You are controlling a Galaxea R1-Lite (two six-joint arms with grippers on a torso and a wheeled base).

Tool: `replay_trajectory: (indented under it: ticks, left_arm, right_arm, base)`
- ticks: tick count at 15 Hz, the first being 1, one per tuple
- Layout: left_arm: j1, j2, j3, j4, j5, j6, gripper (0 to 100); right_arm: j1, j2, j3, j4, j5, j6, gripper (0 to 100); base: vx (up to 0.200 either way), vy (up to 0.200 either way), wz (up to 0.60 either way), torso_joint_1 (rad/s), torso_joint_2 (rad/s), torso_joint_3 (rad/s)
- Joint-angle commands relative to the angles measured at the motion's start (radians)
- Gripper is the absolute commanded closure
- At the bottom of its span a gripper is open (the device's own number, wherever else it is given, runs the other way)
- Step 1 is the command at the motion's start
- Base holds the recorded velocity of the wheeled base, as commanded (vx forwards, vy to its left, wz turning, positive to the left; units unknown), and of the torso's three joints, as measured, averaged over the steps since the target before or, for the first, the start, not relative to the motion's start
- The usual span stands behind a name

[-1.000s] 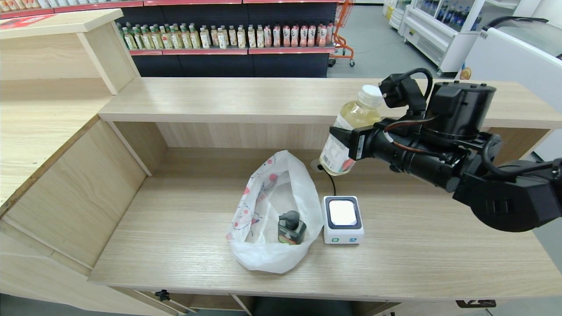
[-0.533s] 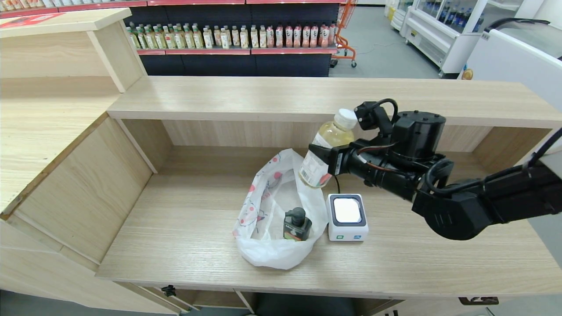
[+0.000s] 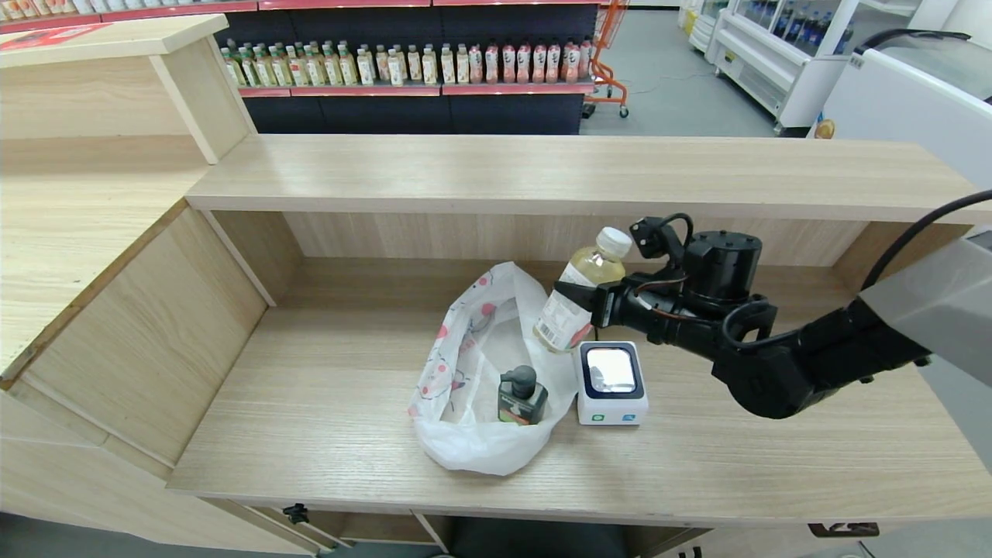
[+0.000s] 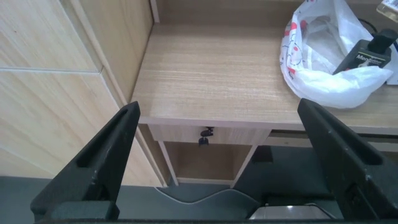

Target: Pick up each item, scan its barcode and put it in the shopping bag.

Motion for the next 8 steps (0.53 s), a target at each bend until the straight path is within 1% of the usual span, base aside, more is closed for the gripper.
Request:
replay_trajectory:
  ticks: [1,2,5,6,8]
  left_arm:
    - [0.0,0.0,0.0,0.0,0.0,0.0,0]
    - [0.0,0.0,0.0,0.0,0.0,0.0,0]
    - [0.0,0.0,0.0,0.0,0.0,0.0,0]
    - [0.0,0.0,0.0,0.0,0.001,0.0,0]
    - [0.0,0.0,0.0,0.0,0.0,0.0,0]
  right_arm:
    - [-0.022,0.09,-0.044,-0.019,0.008,0.01,100]
    - [-0.027,0.115,-0.063,-0.02,0.008,0.03,100]
    - [-0.022,0.193,-0.178,0.001,0.011,0.09,100]
    - [-0.021,0.211,-0.205,0.032,0.021,0.096,100]
    - [-0.021,0.227,-0.241,0.066,0.074,0.113,100]
  base:
    - [0.0,0.0,0.0,0.0,0.0,0.0]
    - [0.0,0.0,0.0,0.0,0.0,0.0]
    - [0.0,0.0,0.0,0.0,0.0,0.0]
    - [0.0,0.0,0.0,0.0,0.0,0.0]
    - [0.0,0.0,0.0,0.0,0.0,0.0]
